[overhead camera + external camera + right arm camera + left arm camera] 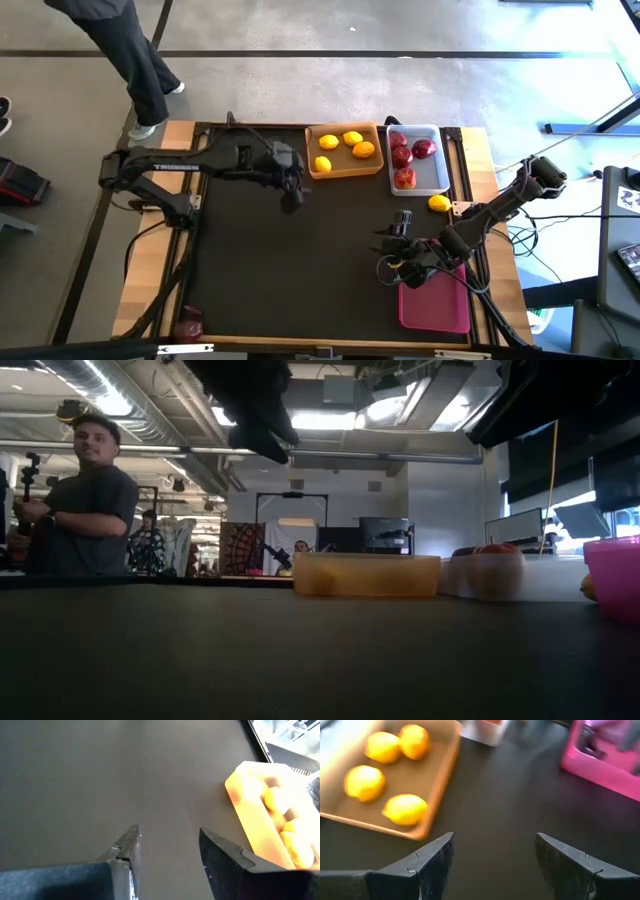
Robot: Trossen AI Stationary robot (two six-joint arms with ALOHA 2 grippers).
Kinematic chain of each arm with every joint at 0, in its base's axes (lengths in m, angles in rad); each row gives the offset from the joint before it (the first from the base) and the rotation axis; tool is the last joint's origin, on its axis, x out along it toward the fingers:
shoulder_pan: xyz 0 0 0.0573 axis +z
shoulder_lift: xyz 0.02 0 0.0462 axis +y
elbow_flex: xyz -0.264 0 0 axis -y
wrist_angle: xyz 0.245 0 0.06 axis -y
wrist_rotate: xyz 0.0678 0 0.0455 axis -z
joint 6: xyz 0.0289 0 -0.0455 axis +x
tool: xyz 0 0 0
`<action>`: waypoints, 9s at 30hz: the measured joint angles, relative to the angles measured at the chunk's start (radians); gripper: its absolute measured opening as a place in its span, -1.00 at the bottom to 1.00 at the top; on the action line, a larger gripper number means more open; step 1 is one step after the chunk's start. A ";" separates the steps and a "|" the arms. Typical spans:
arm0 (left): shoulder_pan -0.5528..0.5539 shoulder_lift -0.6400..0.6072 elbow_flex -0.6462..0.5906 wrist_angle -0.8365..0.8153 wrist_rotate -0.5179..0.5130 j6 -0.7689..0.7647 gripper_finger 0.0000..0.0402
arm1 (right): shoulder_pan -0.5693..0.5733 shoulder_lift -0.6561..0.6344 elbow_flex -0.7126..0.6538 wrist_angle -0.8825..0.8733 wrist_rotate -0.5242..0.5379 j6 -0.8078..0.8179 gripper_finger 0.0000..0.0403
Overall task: Sort produce into baskets
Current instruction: Put the violet eggplant into the pink bin, then put the red apple into the white bin
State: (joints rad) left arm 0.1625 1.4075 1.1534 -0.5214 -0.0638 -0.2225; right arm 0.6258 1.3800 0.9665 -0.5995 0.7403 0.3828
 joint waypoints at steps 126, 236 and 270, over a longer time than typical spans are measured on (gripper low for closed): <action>-0.968 0.235 -0.010 -0.465 0.166 -0.929 -0.67 | 0.002 0.000 0.000 0.052 -0.078 -0.024 0.08; -0.561 -0.025 -0.021 0.128 -0.369 -0.188 0.15 | 0.292 -0.020 0.001 -0.293 -0.594 0.749 -0.94; -0.561 -0.025 -0.021 0.132 -0.369 -0.164 0.15 | 0.194 0.306 0.001 -0.364 -0.632 0.647 -0.09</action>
State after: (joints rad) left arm -0.3985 1.3827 1.1320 -0.3892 -0.4324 -0.3862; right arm 0.8193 1.6861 0.9671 -0.9633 0.1084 1.0298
